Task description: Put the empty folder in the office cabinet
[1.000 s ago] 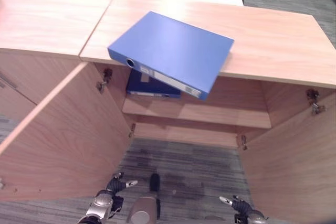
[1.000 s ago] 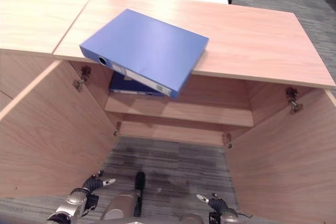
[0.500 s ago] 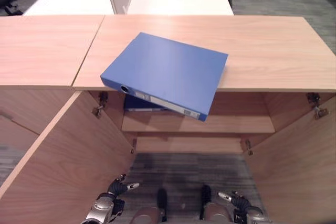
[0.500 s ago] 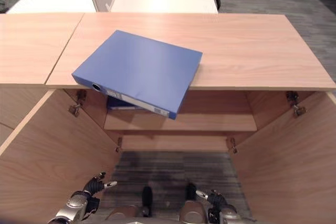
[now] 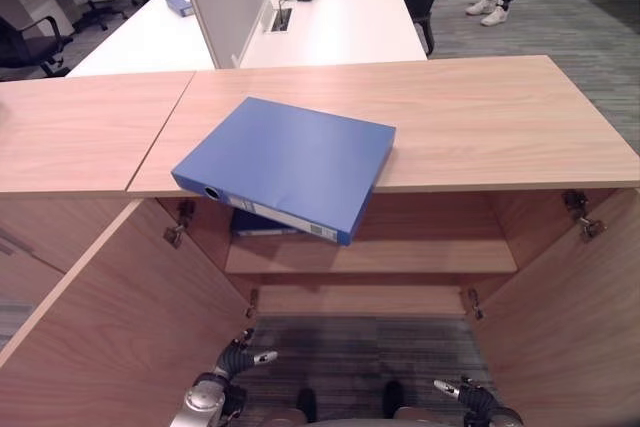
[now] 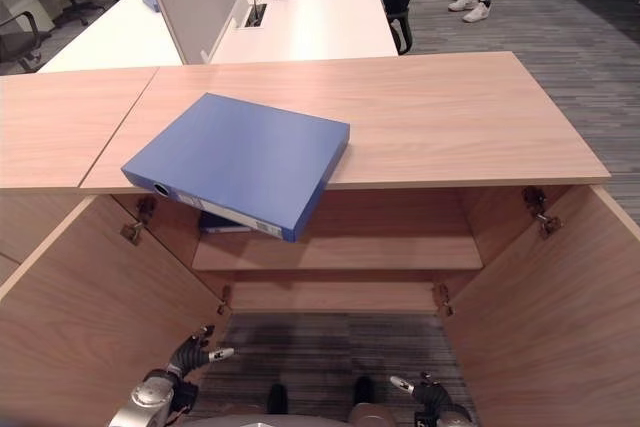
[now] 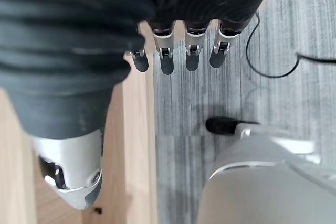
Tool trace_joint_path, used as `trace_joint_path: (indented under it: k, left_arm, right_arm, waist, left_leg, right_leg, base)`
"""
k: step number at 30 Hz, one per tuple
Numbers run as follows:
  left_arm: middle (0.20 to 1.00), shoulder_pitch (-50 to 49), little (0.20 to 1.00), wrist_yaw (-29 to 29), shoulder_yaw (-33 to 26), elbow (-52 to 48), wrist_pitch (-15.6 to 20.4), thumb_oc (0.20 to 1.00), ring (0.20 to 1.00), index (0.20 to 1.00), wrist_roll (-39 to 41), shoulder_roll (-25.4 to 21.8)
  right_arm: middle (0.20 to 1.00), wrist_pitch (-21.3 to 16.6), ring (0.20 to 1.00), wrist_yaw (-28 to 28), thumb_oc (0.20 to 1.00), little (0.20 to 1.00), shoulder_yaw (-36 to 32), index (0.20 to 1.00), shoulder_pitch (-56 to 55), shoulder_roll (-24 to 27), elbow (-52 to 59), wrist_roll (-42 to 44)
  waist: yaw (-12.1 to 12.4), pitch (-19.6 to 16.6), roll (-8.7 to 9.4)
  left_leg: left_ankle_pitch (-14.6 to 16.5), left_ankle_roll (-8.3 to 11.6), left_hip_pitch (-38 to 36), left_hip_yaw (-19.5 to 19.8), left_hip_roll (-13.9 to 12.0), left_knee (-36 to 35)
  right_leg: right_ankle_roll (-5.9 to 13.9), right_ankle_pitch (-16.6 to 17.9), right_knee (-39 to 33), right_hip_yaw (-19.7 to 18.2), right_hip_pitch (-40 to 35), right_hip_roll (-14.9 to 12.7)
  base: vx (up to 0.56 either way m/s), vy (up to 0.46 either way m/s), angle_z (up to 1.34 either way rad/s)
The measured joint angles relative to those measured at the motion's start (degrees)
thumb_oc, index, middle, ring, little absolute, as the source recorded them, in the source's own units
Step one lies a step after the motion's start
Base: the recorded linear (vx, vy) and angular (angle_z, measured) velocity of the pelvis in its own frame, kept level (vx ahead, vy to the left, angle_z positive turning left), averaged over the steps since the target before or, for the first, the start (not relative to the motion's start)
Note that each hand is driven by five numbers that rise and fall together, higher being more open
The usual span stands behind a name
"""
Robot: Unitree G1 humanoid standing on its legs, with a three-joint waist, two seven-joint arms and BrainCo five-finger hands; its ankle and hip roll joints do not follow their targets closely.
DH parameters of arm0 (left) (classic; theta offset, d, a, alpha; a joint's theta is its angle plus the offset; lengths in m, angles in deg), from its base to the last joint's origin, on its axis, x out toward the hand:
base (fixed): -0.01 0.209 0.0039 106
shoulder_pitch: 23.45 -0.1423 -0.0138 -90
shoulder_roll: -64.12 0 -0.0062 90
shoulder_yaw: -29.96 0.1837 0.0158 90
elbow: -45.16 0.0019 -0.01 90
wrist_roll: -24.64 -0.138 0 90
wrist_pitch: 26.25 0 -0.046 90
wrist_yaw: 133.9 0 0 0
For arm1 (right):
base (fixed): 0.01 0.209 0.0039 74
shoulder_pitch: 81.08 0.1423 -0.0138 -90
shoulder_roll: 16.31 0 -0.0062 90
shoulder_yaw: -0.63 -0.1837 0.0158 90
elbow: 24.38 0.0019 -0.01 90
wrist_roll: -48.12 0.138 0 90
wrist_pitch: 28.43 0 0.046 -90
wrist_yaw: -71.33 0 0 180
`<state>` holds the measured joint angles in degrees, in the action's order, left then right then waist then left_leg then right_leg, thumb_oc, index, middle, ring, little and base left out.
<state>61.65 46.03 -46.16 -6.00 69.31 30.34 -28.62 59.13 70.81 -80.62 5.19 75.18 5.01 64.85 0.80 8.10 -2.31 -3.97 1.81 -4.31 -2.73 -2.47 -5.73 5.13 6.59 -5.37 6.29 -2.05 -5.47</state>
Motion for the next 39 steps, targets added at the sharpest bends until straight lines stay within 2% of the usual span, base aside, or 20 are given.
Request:
trace_joint_path:
  k: [5, 8, 10, 11, 12, 14, 17, 20, 24, 30, 33, 36, 37, 39]
  left_arm:
    - [1.0, -1.8, 1.0, -0.4, -0.4, -9.2, 0.7, 1.0, 1.0, 1.0, -1.1, -2.0]
    - [1.0, -3.4, 1.0, 1.1, -1.2, -19.6, 0.4, 1.0, 1.0, 1.0, -6.9, -4.6]
    - [1.0, -3.4, 1.0, 4.7, -3.7, -26.9, 2.3, 1.0, 1.0, 1.0, -14.1, -7.4]
    - [1.0, -3.1, 1.0, 5.7, -4.4, -27.4, 2.5, 1.0, 1.0, 1.0, -15.5, -7.5]
    - [1.0, -3.1, 1.0, 8.8, -5.4, -30.0, 2.4, 1.0, 1.0, 1.0, -20.4, -9.1]
    - [1.0, -3.1, 1.0, 9.4, -5.6, -30.6, 2.6, 1.0, 1.0, 1.0, -21.1, -9.5]
    - [1.0, -3.6, 1.0, 16.0, -8.5, -35.2, 3.2, 1.0, 1.0, 1.0, -30.9, -11.8]
    - [1.0, -3.8, 1.0, 20.3, -10.1, -39.7, 3.4, 1.0, 1.0, 1.0, -35.7, -11.9]
    - [1.0, -3.6, 1.0, 23.3, -10.1, -41.8, 3.7, 1.0, 1.0, 1.0, -39.6, -12.6]
    - [1.0, -0.8, 1.0, 25.6, -10.0, -46.3, 4.2, 1.0, 1.0, 1.0, -44.7, -16.9]
    - [1.0, 2.5, 1.0, 26.2, -9.8, -46.7, 4.2, 1.0, 1.0, 1.0, -46.9, -20.3]
    - [1.0, 5.4, 1.0, 26.7, -9.1, -46.9, 4.4, 1.0, 1.0, 1.0, -49.8, -21.3]
    - [1.0, 7.2, 1.0, 26.8, -7.2, -46.9, 4.4, 1.0, 1.0, 1.0, -50.2, -23.7]
    - [1.0, 8.6, 1.0, 27.0, -6.6, -46.9, 4.8, 1.0, 1.0, 1.0, -52.3, -24.4]
  right_arm:
    - [1.0, 0.0, 1.0, -0.8, 1.0, 1.0, 0.1, 1.0, -0.7, 0.0, 0.2, -0.1]
    - [1.0, -0.1, 1.0, -0.8, 1.0, 1.0, 0.3, 1.0, -1.1, -0.2, 0.6, -0.4]
    - [1.0, -0.7, 1.0, -0.7, 1.0, 1.0, 0.4, 1.0, -2.6, -0.3, 2.3, -0.4]
    - [1.0, -0.8, 1.0, -0.6, 1.0, 1.0, 0.5, 1.0, -2.5, -0.2, 2.4, -0.4]
    - [1.0, -1.4, 1.0, -0.4, 1.0, 1.0, 1.0, 1.0, -2.5, -0.2, 2.5, -0.4]
    - [1.0, -1.5, 1.0, -0.4, 1.0, 1.0, 1.2, 1.0, -2.6, -0.2, 2.4, -0.5]
    - [1.0, -2.3, 1.0, 0.1, 1.0, 1.0, 2.6, 1.0, -2.7, -0.7, 2.5, -0.5]
    - [1.0, -2.3, 1.0, 0.5, 1.0, 1.0, 2.7, 1.0, -3.3, -1.2, 2.3, -0.5]
    - [1.0, -2.4, 1.0, 0.6, 1.0, 1.0, 3.0, 1.0, -3.2, -1.3, 2.3, -0.5]
    - [1.0, -2.5, 1.0, 0.5, 1.0, 1.0, 4.8, 1.0, -4.2, -1.6, 2.0, -0.5]
    - [1.0, -2.6, 1.0, 0.6, 1.0, 1.0, 4.7, 1.0, -4.3, -1.7, 1.9, -0.4]
    - [1.0, -3.0, 1.0, 0.6, 1.0, 1.0, 4.6, 1.0, -4.4, -1.5, 1.8, -0.4]
    - [1.0, -3.5, 1.0, 0.6, 1.0, 1.0, 4.6, 1.0, -4.4, -1.5, 1.8, -0.4]
    - [1.0, -3.7, 1.0, 0.6, 1.0, 1.0, 4.6, 1.0, -4.3, -1.3, 1.8, -0.4]
  waist:
    - [0.2, -1.5, -0.05]
    - [1.2, -1.6, 0.52]
    - [2.2, -2.1, 1.04]
    - [2.6, -2.2, 0.84]
    - [2.9, -2.3, 0.98]
    - [2.9, -2.3, 1.05]
    - [3.4, -2.2, 1.32]
    - [3.7, -2.1, 1.56]
    - [3.5, -2.1, 1.54]
    - [3.1, -1.9, 1.49]
    - [2.7, -1.6, 0.89]
    - [1.6, -1.4, 0.33]
    - [1.5, -1.3, 0.04]
    - [0.9, -1.3, -0.27]
  left_leg:
    - [0.0, 0.07, 0.0, 0.3, -0.3, 0.0]
    - [-0.1, 0.45, -0.1, 0.7, -0.7, 0.0]
    - [-0.3, 0.76, -0.2, 1.8, -1.1, 0.0]
    - [-0.3, 0.77, -0.3, 2.0, -1.2, 0.0]
    - [-0.2, 0.96, -0.4, 2.4, -1.2, 0.0]
    - [-0.2, 1.01, -0.4, 2.4, -1.2, 0.0]
    - [-0.3, 1.14, -0.5, 2.9, -1.2, 0.0]
    - [-0.3, 1.15, -0.5, 3.1, -1.2, 0.0]
    - [-0.3, 1.17, -0.5, 3.1, -1.2, 0.0]
    - [-0.4, 1.21, -0.7, 3.1, -1.3, 0.0]
    - [-0.4, 1.27, -0.8, 2.7, -1.3, 0.0]
    - [-0.4, 1.28, -1.1, 2.4, -1.3, 0.0]
    - [-0.4, 1.29, -1.0, 2.2, -1.3, 0.0]
    - [-0.4, 1.3, -1.1, 1.8, -1.3, 0.0]
  right_leg:
    - [-0.07, 0.0, 0.0, 0.3, -0.2, 0.4]
    - [-0.16, 0.0, 0.0, 0.8, -0.5, 0.8]
    - [-0.44, -0.2, 0.0, 1.7, -1.1, 1.2]
    - [-0.45, -0.2, 0.0, 2.0, -1.4, 1.2]
    - [-0.64, -0.4, 0.0, 2.3, -1.7, 1.3]
    - [-0.67, -0.4, 0.0, 2.4, -1.7, 1.3]
    - [-0.9, -0.5, 0.0, 2.6, -2.0, 1.3]
    - [-0.9, -0.5, 0.0, 2.8, -2.0, 1.3]
    - [-0.91, -0.5, 0.0, 2.8, -2.0, 1.3]
    - [-0.91, -0.5, 0.0, 2.8, -2.2, 1.3]
    - [-0.86, -0.5, 0.0, 2.5, -2.2, 1.3]
    - [-0.83, -0.5, 0.0, 2.3, -2.2, 1.3]
    - [-0.68, -0.4, 0.0, 2.2, -2.1, 1.3]
    - [-0.62, -0.3, 0.0, 2.0, -2.1, 1.3]
  base:
    - [0.01, -0.087, 0.03]
    - [-0.02, -0.1, 0.08]
    - [0.02, -0.094, 0.21]
    - [0.02, -0.119, 0.19]
    - [0.01, -0.084, 0.12]
    - [0.01, -0.051, 0.07]
    - [0.02, -0.073, 0.05]
    - [0.02, -0.064, 0.03]
    - [-0.01, -0.031, 0.01]
    - [0.01, -0.015, 0.0]
    - [-0.01, -0.003, -0.05]
    - [0.02, 0.01, -0.05]
    - [-0.03, 0.012, -0.04]
    - [0.01, 0.009, -0.08]
